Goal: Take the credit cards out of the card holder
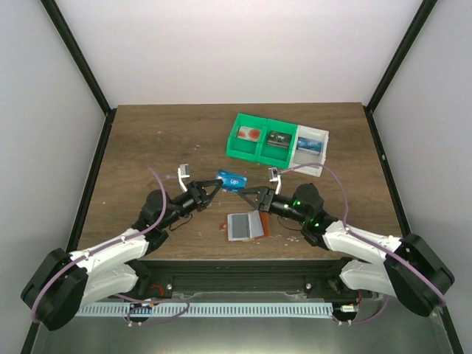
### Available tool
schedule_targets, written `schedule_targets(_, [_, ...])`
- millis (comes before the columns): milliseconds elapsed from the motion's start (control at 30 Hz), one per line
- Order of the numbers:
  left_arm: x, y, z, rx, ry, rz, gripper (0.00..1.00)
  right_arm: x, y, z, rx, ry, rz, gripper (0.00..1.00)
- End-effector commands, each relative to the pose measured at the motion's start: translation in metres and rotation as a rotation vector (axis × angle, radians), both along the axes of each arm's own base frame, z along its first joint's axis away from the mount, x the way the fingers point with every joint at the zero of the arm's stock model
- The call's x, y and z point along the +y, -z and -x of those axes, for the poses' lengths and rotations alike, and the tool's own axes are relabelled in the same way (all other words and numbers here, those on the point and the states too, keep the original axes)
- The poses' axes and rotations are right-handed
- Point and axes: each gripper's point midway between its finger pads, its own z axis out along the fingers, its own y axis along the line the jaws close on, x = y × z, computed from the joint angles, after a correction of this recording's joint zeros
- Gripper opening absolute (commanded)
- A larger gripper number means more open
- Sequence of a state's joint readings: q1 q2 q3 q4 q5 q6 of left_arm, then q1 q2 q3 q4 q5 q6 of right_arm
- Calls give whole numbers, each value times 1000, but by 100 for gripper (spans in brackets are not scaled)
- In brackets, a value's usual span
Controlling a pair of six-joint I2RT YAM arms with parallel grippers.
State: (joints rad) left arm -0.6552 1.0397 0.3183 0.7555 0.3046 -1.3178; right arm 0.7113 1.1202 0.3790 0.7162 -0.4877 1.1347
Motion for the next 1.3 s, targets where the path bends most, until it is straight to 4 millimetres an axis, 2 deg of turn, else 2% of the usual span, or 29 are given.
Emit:
schedule_targets(0, [-3, -21, 3, -50, 29, 70, 0, 13, -22, -1, -63, -27, -42, 43])
schedule_targets(100, [-3, -20, 4, -51, 29, 73, 0, 17, -23, -1, -65, -35, -47, 32])
schedule_targets(300, [0, -18, 5, -57, 19, 67, 0, 14, -17, 0, -31, -16, -61, 21])
schedule_targets(567, [0, -15, 7, -58, 25, 56, 0, 9, -18, -1, -37, 10, -68, 14])
schedule_targets(700, [0, -11, 7, -45, 29, 50, 1, 8, -20, 0, -54, 12, -74, 1])
schedule_targets(800, [0, -9, 7, -54, 24, 31, 27, 5, -19, 2, -61, 17, -64, 0])
schedule_targets(967, [-4, -12, 12, -154, 56, -103, 62, -1, -19, 8, -129, 16, 32, 0])
schedule_targets(1000, [-4, -9, 11, -156, 57, -146, 74, -3, -18, 9, -135, 20, 55, 0])
schedule_targets(1100, [-2, 2, 11, -171, 58, -276, 99, -16, -12, 7, -133, 50, 148, 0])
schedule_targets(1200, [1, 3, 9, -202, 63, -401, 100, -35, 2, -1, -117, 84, 296, 1])
schedule_targets(1267, [5, 0, 9, -236, 70, -489, 100, -49, 0, -7, -134, 111, 374, 1])
